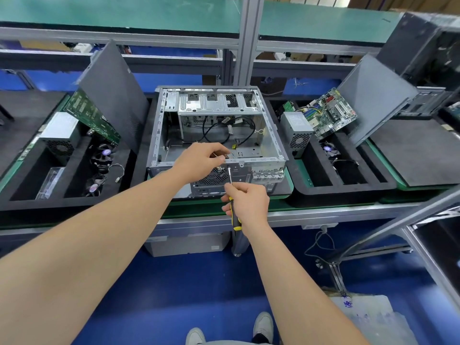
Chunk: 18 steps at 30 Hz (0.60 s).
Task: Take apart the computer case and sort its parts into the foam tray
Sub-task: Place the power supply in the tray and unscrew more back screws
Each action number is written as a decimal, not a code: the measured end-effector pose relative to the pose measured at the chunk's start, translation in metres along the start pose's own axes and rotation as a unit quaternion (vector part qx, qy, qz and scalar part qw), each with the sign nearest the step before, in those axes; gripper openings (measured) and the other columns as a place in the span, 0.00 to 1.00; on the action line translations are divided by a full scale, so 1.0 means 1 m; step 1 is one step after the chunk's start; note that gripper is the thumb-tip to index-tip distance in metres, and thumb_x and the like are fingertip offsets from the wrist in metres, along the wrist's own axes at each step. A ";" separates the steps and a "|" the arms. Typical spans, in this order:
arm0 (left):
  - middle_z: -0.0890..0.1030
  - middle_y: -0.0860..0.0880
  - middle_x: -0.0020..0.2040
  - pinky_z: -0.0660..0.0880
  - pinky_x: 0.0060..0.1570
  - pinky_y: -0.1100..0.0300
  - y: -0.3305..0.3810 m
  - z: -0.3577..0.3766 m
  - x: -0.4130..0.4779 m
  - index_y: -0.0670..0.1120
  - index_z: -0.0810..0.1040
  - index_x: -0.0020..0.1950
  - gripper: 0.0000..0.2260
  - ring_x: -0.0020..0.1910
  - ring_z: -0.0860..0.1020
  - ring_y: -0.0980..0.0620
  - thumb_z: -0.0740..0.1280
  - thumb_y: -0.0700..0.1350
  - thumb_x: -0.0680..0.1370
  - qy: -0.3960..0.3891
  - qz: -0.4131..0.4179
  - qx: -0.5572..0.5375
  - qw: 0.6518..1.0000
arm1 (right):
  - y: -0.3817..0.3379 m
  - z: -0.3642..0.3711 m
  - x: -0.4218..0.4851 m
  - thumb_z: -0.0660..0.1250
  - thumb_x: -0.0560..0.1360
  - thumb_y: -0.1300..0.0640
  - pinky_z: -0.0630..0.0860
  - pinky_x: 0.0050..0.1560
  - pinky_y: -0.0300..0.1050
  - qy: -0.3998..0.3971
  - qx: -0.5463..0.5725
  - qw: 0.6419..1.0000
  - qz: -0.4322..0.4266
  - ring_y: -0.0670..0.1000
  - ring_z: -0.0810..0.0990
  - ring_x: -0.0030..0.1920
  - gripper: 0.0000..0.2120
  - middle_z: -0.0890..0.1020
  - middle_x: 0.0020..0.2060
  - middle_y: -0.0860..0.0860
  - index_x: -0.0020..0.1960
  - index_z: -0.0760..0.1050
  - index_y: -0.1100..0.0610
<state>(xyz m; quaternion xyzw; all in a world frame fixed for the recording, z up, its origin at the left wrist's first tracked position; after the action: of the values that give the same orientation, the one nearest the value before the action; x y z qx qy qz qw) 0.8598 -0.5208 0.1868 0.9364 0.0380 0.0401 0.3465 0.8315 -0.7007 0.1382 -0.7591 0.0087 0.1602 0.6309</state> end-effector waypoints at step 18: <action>0.84 0.58 0.57 0.77 0.62 0.49 0.003 -0.003 -0.002 0.58 0.81 0.60 0.14 0.60 0.79 0.60 0.67 0.51 0.74 -0.029 0.006 0.010 1.000 | 0.013 0.036 -0.008 0.60 0.85 0.60 0.64 0.18 0.35 -0.270 0.490 0.789 0.254 0.44 0.69 0.22 0.10 0.80 0.37 0.51 0.59 0.78 0.61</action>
<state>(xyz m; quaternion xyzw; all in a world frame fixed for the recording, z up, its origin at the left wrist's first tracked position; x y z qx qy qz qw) 0.8575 -0.5218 0.1908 0.9407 0.0228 0.0143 0.3381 0.8125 -0.6708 0.1220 -0.2441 0.1076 0.4872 0.8315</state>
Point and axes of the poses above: each hand's wrist, its own x-axis towards the middle knuckle, its own z-axis out of the palm, y = z × x, the point moved 7 cm from there along x, towards the middle knuckle
